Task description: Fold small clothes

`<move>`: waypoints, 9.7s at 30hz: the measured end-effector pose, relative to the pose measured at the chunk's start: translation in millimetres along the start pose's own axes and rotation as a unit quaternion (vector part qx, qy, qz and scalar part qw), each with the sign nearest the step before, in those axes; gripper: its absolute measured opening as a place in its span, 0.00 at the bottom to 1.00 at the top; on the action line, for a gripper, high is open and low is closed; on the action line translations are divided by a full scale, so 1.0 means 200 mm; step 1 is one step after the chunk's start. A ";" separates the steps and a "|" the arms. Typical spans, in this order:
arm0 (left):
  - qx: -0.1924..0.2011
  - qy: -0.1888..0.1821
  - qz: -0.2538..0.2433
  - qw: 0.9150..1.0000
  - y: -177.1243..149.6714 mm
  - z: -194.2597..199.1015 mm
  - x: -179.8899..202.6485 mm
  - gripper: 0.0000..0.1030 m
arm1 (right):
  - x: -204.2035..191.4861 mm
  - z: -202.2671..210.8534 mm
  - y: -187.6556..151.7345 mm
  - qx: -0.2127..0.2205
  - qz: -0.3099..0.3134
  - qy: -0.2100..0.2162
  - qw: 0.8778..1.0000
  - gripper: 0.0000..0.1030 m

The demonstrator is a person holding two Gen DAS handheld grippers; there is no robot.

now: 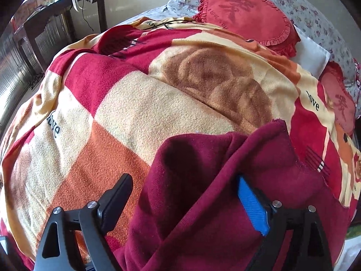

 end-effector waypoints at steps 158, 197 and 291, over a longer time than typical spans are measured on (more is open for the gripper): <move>-0.020 0.055 -0.251 0.966 -0.30 -0.29 1.12 0.55 | 1.11 0.70 -1.53 0.120 -0.224 0.050 0.966 0.21; -0.071 -0.071 -0.158 0.982 -0.22 -0.20 1.02 0.67 | 1.27 0.68 -1.49 0.206 -0.313 0.191 0.907 0.40; 0.117 0.144 -0.218 0.958 -0.62 0.49 0.79 0.68 | 0.44 1.07 -1.67 0.141 -0.225 0.022 0.964 0.63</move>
Point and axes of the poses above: each gripper's, at about its wrist camera, not at the fingertips, and z roughly against the way its jaws point, x to its right, y to its top, the point moved 4 cm from there along -z, roughly the way its jaws point, and after that the axes turned 6 degrees about z, right-handed, at the moved point
